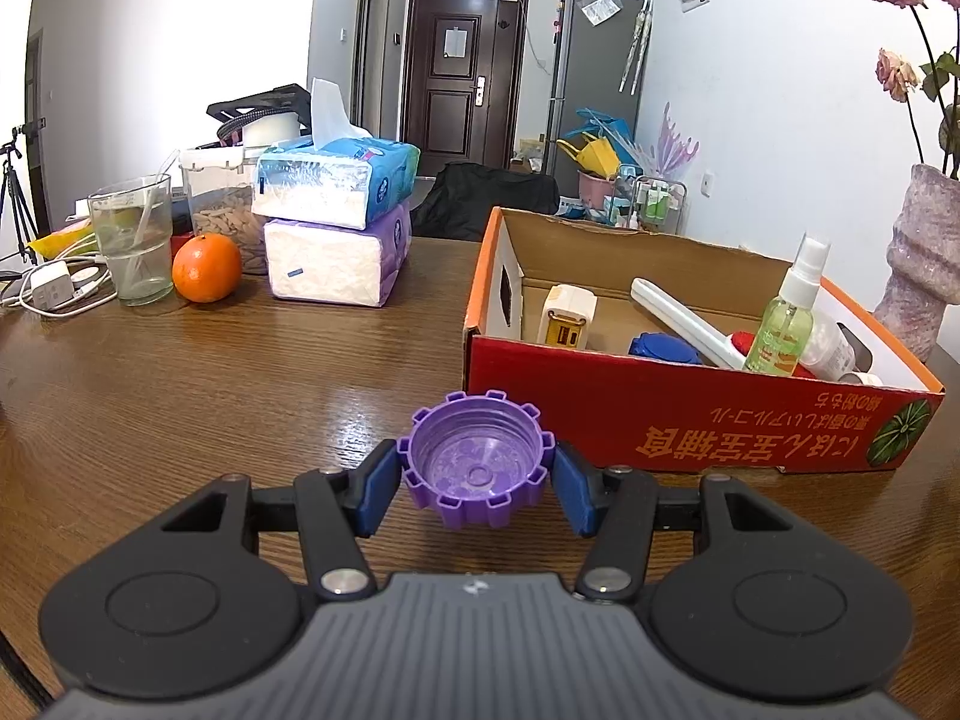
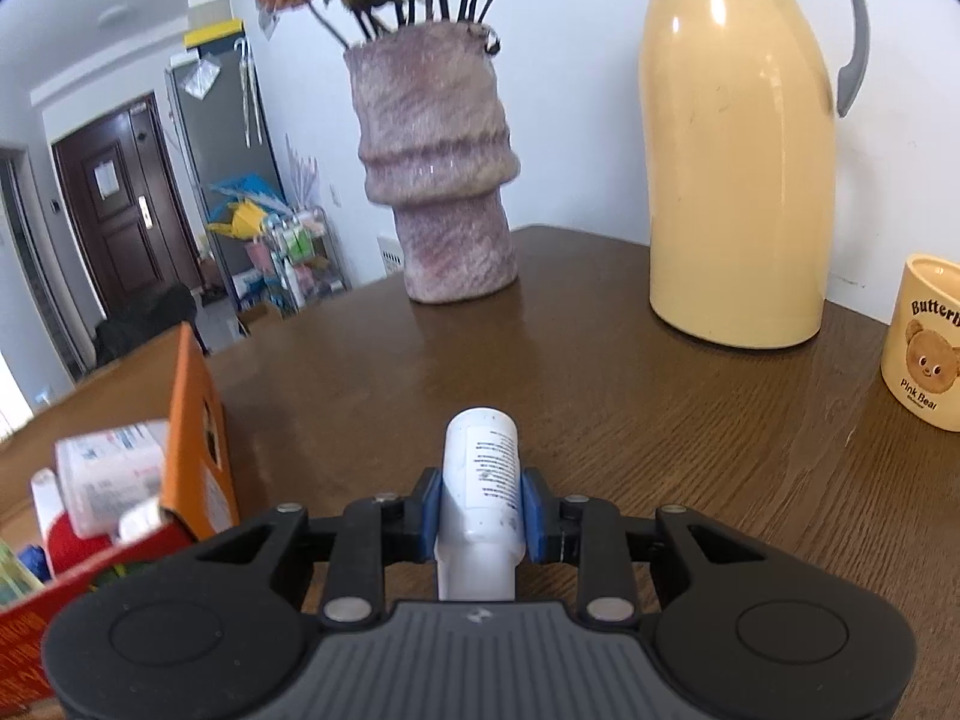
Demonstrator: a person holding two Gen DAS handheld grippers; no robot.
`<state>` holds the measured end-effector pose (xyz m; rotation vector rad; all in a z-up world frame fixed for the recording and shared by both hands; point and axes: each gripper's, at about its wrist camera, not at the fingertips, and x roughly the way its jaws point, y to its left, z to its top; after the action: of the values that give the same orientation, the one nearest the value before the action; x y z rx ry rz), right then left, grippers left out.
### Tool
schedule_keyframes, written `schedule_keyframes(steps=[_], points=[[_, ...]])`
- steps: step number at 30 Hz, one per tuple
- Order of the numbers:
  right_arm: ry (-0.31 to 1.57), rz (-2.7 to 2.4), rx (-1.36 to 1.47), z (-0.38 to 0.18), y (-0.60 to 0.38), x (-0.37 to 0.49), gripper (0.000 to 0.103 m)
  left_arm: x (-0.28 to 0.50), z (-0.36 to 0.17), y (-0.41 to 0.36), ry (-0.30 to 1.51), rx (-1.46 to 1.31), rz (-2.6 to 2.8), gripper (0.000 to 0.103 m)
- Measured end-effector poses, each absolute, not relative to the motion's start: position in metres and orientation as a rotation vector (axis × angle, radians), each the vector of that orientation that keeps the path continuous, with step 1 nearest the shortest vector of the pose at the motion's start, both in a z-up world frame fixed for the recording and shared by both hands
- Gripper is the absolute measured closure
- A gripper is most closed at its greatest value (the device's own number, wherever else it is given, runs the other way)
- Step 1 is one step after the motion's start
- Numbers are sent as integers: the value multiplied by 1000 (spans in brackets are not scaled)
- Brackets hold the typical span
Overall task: Organize rigid objects
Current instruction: 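Grasp the small white spray bottle with the right tool while the left tool holds the purple cap, then carry the purple cap and spray bottle over the red box with both tools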
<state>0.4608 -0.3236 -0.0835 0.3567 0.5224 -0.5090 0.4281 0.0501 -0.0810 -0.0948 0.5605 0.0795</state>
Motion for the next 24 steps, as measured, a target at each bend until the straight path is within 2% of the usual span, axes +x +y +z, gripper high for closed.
schedule_keyframes(steps=[11,24], points=[[364,-383,386,-42,-314,442,76,420,-51,53,486,-112,79,47],[304,-187,312,-21,-273,457,76,442,-20,18,391,-139,47,47]])
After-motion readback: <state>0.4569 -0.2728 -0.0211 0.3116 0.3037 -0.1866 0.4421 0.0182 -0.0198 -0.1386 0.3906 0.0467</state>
